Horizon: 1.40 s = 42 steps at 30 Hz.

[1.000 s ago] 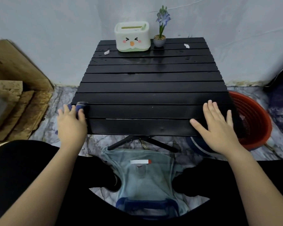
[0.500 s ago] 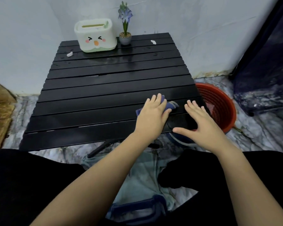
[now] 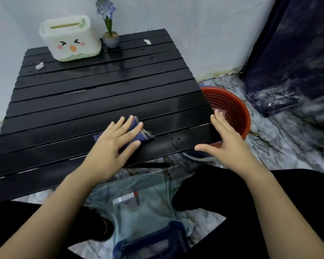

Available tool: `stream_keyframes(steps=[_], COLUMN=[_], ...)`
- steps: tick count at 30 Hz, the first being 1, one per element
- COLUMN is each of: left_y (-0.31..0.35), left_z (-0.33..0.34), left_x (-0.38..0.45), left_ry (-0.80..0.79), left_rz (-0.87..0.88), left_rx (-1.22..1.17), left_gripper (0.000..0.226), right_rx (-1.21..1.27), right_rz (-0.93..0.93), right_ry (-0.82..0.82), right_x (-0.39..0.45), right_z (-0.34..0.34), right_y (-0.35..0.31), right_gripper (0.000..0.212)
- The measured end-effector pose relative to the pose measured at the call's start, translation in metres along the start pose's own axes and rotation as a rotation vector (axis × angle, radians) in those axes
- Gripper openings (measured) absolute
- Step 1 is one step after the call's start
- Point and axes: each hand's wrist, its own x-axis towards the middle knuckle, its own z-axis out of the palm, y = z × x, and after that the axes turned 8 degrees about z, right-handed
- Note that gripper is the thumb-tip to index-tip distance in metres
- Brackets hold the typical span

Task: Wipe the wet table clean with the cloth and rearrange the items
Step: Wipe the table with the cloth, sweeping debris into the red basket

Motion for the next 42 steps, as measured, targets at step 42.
stream_keyframes(steps=[42], left_y=[0.08], left_z=[0.048], left_x=[0.154], left_ry=[-0.26], left_rz=[0.43], left_rx=[0.028], left_gripper=[0.048], right_rx=[0.302], right_rz=[0.102], right_ry=[0.113], right_x=[-0.001], right_z=[0.008], right_y=[-0.002], right_gripper=[0.126])
